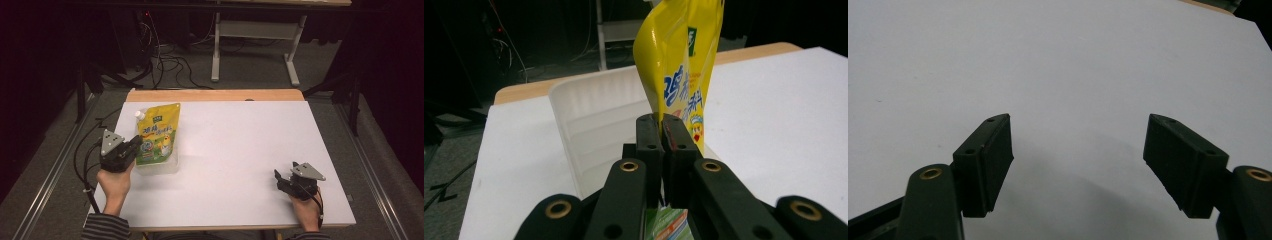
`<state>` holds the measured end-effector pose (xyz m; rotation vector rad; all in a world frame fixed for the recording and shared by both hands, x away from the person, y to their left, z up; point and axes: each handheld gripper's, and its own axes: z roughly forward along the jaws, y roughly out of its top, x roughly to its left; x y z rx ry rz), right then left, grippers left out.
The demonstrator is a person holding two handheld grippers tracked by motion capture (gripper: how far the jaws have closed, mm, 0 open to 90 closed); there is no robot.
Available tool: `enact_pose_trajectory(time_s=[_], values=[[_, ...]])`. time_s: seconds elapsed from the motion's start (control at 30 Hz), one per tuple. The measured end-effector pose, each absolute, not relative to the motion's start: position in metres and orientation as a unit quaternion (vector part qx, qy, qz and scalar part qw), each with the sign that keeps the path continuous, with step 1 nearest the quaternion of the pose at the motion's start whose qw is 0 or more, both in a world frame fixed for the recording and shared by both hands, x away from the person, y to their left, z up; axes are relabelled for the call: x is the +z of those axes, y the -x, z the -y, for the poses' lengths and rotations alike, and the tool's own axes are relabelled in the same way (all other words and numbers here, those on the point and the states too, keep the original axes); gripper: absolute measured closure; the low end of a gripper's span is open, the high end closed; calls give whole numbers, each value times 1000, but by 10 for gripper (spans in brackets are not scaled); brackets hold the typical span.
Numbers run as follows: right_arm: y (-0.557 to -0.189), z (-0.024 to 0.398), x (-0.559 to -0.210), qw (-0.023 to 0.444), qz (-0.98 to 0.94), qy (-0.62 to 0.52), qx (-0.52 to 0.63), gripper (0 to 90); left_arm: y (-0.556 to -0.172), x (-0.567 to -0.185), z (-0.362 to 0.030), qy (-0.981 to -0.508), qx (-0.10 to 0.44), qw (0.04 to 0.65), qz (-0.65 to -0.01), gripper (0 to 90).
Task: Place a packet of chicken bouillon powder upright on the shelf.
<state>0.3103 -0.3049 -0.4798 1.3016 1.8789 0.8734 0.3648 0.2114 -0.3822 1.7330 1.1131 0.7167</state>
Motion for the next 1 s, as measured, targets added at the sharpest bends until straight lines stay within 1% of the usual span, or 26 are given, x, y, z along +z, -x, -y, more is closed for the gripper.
enact_pose_trajectory(time_s=[0.13,0.27,0.47,0.83,1.0], values=[[-310,305,-480,340,-722,-501,334,280,-361,-388,-216,-707,286,456,-458,880],[-311,304,-480,339,-723,-501,333,280,-360,-399,-227,-697,265,465,-478,879],[-311,304,-480,338,-723,-502,332,280,-356,-410,-232,-697,270,461,-477,872],[-310,305,-480,338,-721,-502,338,281,-348,-418,-234,-693,265,478,-470,858],[-311,305,-480,339,-723,-501,335,281,-342,-420,-230,-695,279,474,-462,838]])
